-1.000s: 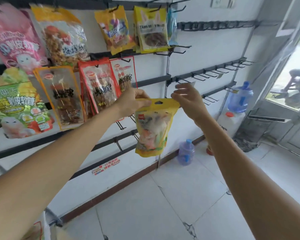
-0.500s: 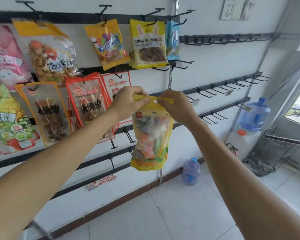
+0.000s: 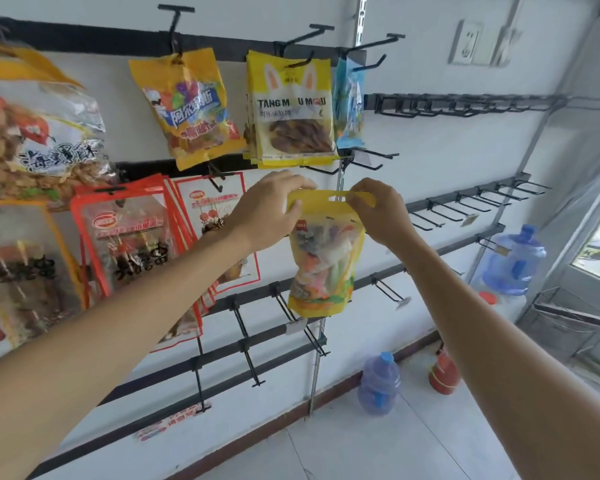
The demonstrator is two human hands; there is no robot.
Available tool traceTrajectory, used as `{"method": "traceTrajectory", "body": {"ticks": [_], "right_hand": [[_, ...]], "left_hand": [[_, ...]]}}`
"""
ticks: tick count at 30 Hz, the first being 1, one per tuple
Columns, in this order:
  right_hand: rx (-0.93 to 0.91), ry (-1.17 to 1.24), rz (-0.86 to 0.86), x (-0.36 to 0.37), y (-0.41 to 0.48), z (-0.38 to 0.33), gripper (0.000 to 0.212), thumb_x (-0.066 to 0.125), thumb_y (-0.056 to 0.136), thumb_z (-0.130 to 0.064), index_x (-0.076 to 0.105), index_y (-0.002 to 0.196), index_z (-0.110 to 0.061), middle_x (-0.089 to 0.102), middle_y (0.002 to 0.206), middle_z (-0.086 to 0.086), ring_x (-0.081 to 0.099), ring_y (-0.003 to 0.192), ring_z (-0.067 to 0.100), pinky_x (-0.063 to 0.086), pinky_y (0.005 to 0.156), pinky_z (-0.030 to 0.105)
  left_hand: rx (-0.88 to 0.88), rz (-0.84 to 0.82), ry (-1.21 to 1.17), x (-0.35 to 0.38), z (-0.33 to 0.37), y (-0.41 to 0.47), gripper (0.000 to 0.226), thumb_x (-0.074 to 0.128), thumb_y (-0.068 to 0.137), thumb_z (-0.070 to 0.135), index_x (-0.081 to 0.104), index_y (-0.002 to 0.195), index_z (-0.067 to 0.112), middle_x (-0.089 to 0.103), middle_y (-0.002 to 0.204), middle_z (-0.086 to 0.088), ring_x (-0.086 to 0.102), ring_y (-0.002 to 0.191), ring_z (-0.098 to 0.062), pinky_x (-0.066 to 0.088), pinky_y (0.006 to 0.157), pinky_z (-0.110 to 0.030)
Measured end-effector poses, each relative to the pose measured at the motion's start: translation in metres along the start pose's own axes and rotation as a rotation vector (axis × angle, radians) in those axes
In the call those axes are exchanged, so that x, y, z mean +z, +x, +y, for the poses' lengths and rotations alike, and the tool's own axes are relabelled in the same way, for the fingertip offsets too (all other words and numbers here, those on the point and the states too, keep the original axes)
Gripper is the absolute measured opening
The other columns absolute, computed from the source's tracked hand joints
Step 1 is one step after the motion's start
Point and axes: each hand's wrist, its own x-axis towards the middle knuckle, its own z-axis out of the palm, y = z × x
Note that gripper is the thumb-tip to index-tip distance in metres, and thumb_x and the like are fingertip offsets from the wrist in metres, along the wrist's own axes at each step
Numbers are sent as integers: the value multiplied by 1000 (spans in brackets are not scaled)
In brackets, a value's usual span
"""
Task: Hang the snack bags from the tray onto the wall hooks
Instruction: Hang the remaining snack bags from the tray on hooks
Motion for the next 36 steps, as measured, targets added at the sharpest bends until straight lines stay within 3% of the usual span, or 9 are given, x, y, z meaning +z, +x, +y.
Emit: {"method": "traceTrajectory", "body": {"ticks": [3, 6, 10, 13, 19, 24, 28, 31, 36], "right_hand": [[31, -8, 42, 3, 19, 15, 16, 59, 97, -21, 68, 106, -11, 60, 103, 6, 54, 84, 18, 39, 72, 25], [76, 107, 23, 1, 38, 24, 12, 63, 94, -20, 69, 101, -11, 63, 95, 6, 57, 64, 10, 43, 57, 14], [70, 204, 43, 1, 61, 39, 4, 64, 93, -22, 66, 91, -18, 62, 86, 2, 56, 72, 13, 42, 64, 24], [49, 274, -25, 4, 78, 47, 8, 65, 92, -21, 68, 91, -13, 65, 82, 4, 58, 73, 15, 46, 67, 29], [-50, 370, -193, 14, 112, 63, 11, 64, 93, -16, 67, 86, -8, 57, 69, -3, 52, 61, 5, 42, 60, 21], [-118, 350, -292, 37, 135, 83, 16, 64, 95, -20, 68, 92, -5, 61, 74, -2, 56, 67, 10, 44, 63, 24], [-124, 346, -227, 65, 143, 93, 14, 63, 94, -20, 63, 102, -8, 64, 91, -1, 59, 86, 16, 44, 71, 26], [-148, 322, -63, 88, 138, 109, 25, 65, 88, -14, 53, 109, -7, 60, 107, 7, 56, 98, 28, 47, 81, 38], [-22, 397, 44, 110, 120, 117, 29, 60, 92, -18, 35, 105, -23, 59, 103, 3, 60, 86, 22, 46, 69, 33]], "left_hand": [[158, -64, 155, 12, -7, 7, 44, 52, 92, 4, 58, 134, 13, 53, 140, -4, 45, 130, -21, 36, 110, -32], [317, -61, 336, 23, -11, 11, 51, 46, 88, 2, 54, 138, 4, 47, 147, -13, 40, 136, -29, 30, 117, -39], [401, -188, 507, 47, -13, 20, 52, 38, 91, 22, 53, 138, 2, 47, 148, -13, 40, 138, -31, 30, 116, -42], [332, -172, 623, 62, -16, 33, 58, 38, 90, 26, 49, 140, -2, 43, 151, -15, 37, 140, -32, 26, 119, -43], [147, -84, 730, 84, -24, 47, 66, 37, 90, 38, 45, 143, 0, 42, 150, -18, 33, 139, -35, 25, 116, -50], [-3, -58, 805, 112, -36, 47, 61, 44, 82, 28, 50, 139, 6, 39, 151, -17, 31, 139, -37, 28, 111, -54], [-148, -115, 825, 125, -39, 48, 64, 54, 76, 25, 48, 138, 10, 32, 155, -15, 28, 143, -38, 25, 112, -56], [-200, -162, 849, 131, -43, 47, 71, 61, 73, 22, 46, 142, 15, 27, 158, -14, 21, 145, -39, 21, 114, -60], [-177, -174, 909, 125, -61, 51, 79, 63, 71, 17, 43, 146, 25, 24, 160, -14, 20, 143, -44, 20, 113, -61]]}}
